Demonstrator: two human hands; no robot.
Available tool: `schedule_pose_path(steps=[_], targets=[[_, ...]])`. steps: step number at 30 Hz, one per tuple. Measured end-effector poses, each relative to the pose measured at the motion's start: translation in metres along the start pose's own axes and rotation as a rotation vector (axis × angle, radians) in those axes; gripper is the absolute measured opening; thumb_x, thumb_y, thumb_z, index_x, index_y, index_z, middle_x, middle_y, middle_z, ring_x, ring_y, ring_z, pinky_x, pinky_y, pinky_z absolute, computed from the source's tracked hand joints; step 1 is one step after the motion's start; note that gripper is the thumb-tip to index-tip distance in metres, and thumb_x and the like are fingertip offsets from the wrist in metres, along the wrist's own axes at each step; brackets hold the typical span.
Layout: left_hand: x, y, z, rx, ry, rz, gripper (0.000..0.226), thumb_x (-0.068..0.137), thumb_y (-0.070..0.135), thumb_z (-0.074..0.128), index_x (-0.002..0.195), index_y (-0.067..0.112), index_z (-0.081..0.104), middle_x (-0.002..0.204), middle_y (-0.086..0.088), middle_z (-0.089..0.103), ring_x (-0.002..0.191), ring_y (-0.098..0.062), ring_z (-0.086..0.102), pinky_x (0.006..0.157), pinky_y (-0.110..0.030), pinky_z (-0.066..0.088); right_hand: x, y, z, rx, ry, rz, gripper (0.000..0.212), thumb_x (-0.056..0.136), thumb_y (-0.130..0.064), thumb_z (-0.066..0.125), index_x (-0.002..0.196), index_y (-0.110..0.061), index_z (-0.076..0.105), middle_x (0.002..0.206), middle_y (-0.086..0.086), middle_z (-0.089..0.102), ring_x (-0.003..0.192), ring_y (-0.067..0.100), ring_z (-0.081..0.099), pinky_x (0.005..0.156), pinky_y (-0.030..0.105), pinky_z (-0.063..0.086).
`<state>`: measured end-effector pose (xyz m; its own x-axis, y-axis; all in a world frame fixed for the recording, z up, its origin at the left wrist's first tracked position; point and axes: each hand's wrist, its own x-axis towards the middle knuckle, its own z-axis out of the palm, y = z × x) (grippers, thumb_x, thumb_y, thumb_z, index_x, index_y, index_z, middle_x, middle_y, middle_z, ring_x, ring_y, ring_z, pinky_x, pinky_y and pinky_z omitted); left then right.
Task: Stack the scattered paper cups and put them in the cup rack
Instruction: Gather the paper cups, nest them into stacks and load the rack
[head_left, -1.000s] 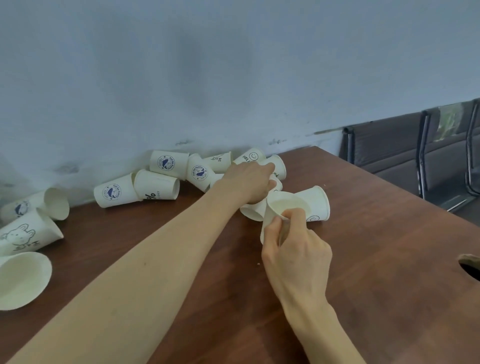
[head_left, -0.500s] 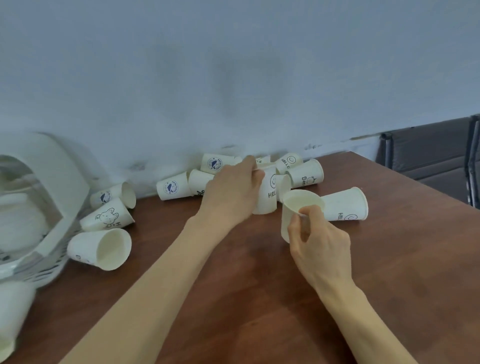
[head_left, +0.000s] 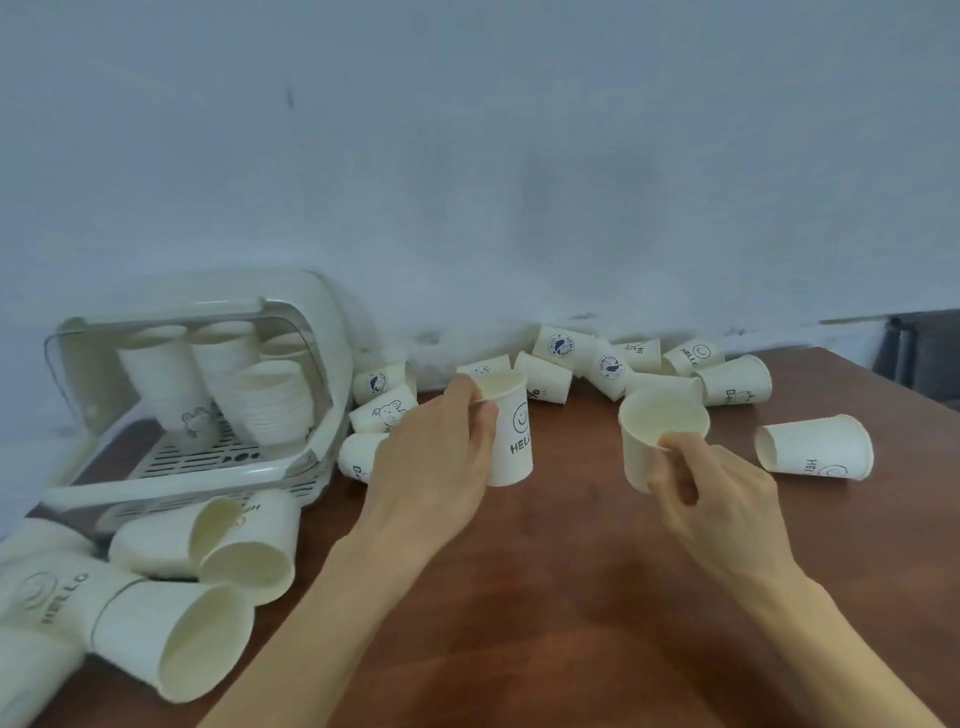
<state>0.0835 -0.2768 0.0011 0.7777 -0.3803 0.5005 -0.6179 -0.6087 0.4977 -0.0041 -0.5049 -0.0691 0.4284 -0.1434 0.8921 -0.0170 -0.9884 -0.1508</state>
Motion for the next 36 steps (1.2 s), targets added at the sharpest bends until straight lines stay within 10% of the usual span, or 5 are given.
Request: schedule_pose_path(steps=[18, 27, 36], targets=[[-0.003, -0.120, -0.128, 0.137, 0.383, -0.311, 0.018, 0.093, 0.034, 0.043, 0.086, 0.021, 0.052, 0.080, -0.002, 0.066, 0.081, -0.031, 0.057, 0.069, -0.040, 0.047, 0.087, -0.237, 0.047, 0.485, -0.023, -0.087, 0.014, 0.087, -0.022, 0.051, 0.081, -0.013, 0.060, 0.047, -0.016, 0.025, 0.046, 0.013, 0.034, 0.046, 0.025, 0.034], [0.011, -0.195, -0.173, 0.173, 0.261, -0.396, 0.014, 0.092, 0.032, 0.050, 0.082, 0.025, 0.057, 0.079, 0.002, 0.063, 0.085, -0.028, 0.057, 0.077, -0.043, 0.050, 0.103, -0.289, 0.088, 0.616, -0.193, 0.006, 0.009, 0.088, -0.018, 0.062, 0.081, -0.020, 0.067, 0.047, -0.010, 0.038, 0.054, 0.010, 0.044, 0.058, 0.016, 0.037], [0.010, -0.231, -0.171, 0.279, 0.174, -0.495, 0.016, 0.094, 0.029, 0.053, 0.095, 0.022, 0.068, 0.093, -0.004, 0.066, 0.086, -0.027, 0.058, 0.073, -0.038, 0.051, 0.116, -0.328, 0.133, 0.614, -0.365, -0.009, 0.020, 0.089, -0.025, 0.059, 0.075, -0.016, 0.069, 0.061, -0.001, 0.057, 0.065, 0.016, 0.053, 0.069, 0.037, 0.046]])
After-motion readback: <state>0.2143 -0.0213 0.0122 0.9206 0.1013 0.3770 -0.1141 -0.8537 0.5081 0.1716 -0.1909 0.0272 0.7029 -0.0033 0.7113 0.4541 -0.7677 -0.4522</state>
